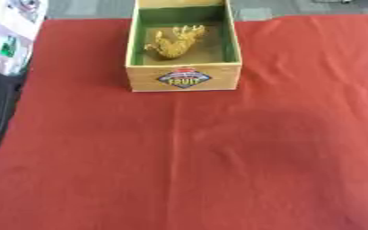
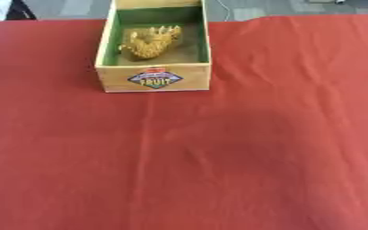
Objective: Pick up objects on the table and place them in the box.
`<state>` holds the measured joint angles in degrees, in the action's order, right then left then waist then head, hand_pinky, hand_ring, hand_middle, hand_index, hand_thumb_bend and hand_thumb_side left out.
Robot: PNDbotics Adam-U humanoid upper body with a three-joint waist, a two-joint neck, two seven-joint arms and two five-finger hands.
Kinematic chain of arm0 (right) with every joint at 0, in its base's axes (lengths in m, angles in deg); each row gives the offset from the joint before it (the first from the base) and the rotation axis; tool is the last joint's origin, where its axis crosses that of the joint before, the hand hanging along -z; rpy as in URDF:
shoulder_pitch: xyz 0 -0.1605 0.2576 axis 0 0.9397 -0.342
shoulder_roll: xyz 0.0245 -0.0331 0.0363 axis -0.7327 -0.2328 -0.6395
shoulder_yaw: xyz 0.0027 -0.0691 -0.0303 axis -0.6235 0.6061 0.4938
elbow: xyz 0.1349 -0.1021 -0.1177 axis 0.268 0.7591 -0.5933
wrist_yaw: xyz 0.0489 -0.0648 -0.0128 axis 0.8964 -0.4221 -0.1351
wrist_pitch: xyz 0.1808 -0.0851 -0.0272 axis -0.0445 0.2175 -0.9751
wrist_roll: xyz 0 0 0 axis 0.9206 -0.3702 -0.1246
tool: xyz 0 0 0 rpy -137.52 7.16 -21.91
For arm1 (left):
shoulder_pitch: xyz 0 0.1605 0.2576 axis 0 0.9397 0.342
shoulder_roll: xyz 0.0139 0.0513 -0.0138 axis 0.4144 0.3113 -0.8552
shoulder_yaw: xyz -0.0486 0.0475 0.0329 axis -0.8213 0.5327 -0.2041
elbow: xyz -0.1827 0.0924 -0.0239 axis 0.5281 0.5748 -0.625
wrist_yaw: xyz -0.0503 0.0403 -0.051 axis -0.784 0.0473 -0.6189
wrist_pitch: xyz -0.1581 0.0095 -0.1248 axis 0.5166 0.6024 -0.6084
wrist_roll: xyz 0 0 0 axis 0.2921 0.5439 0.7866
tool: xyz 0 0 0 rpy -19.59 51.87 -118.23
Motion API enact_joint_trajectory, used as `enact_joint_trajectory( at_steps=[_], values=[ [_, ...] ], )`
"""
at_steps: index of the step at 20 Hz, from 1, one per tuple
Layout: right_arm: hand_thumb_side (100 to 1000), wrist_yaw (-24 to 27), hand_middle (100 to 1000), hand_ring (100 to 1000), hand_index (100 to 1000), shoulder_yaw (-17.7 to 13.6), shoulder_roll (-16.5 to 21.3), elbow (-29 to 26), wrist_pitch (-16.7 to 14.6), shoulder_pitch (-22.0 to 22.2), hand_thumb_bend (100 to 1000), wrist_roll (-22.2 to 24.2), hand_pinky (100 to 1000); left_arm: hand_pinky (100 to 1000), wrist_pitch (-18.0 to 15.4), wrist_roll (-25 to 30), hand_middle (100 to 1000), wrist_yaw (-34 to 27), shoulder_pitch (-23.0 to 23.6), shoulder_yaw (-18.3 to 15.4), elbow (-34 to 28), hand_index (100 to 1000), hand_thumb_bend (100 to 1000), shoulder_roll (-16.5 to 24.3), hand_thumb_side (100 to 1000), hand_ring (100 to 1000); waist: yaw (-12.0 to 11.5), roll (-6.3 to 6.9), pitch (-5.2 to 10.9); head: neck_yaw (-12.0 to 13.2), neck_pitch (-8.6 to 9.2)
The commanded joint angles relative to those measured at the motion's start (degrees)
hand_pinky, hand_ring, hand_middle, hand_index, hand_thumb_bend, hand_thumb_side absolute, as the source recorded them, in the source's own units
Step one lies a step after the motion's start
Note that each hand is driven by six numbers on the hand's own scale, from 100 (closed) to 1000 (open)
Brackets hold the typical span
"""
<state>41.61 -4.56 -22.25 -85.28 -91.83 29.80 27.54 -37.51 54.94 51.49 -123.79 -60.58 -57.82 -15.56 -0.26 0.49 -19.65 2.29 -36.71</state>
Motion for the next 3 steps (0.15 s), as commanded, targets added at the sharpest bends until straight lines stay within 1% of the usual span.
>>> enact_joint_trajectory(
  at_steps=[1, 2, 3],
  values=[
    [690, 0.3, 500, 495, 708, -0.6, 0.9, -1.1, -0.1, -0.6, 100, -0.3, 822, 567, 3.1, -4.7, 633, -8.9, 2.1, -0.7, -8.5, 832, 100, 2.9, 609, 601, -0.3, -0.5, 1.77, -0.1, -0.82],
    [699, 0.4, 500, 495, 708, -0.6, 1.0, -1.1, -0.2, -0.7, 100, -0.3, 822, 566, 4.0, -6.2, 636, -10.9, 3.4, -1.1, -10.2, 841, 100, 3.1, 608, 598, -0.5, -0.78, 1.97, -0.1, -0.93],
    [689, 0.5, 501, 496, 708, -0.6, 1.0, -1.1, -0.3, -0.8, 100, -0.3, 822, 566, 4.9, -7.7, 628, -12.9, 4.5, -1.5, -11.9, 836, 100, 2.9, 612, 596, -0.7, -1.07, 2.17, -0.2, -1.04]
  ],
)
